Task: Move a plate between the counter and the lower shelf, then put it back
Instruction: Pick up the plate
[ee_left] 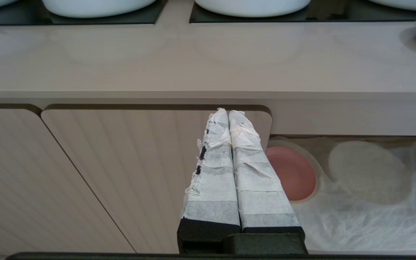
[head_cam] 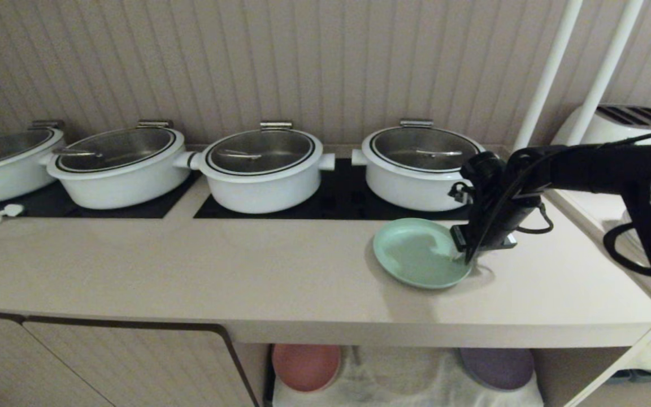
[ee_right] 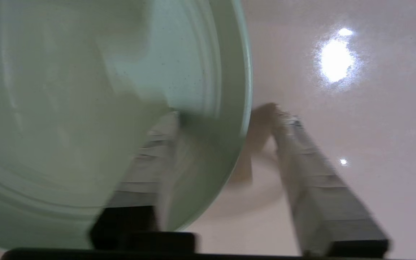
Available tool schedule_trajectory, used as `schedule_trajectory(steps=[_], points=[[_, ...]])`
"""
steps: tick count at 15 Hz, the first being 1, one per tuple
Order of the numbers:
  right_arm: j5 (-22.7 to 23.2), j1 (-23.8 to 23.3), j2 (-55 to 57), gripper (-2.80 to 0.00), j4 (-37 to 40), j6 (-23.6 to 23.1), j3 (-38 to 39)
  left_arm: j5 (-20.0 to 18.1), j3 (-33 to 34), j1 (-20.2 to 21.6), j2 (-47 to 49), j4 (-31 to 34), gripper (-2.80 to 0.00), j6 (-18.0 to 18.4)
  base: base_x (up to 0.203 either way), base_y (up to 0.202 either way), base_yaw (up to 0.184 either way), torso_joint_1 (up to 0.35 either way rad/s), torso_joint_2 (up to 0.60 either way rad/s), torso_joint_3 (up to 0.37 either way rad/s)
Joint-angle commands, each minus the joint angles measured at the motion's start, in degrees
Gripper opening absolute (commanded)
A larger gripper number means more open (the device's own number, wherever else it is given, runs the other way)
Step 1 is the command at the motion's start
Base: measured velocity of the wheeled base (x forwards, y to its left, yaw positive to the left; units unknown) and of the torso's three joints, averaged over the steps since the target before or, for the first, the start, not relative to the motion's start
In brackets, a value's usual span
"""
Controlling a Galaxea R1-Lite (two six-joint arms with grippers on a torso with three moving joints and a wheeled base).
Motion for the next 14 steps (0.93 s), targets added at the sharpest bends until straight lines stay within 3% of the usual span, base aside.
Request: schedule_trajectory(steps=[1, 14], points=[[-0.1, 0.0, -0.2, -2.8, 0.2, 0.0, 0.0, 0.0, 0.0, 0.0, 0.0, 0.0, -2.8, 0.0, 0.0, 0.0, 0.0, 0.0, 0.0, 0.0], [-0.1, -0.1, -2.5, -2.8, 2.2, 0.0, 0.3, 0.0, 0.0, 0.0, 0.0, 0.0, -2.8, 0.0, 0.0, 0.0, 0.0, 0.0, 0.0, 0.0]])
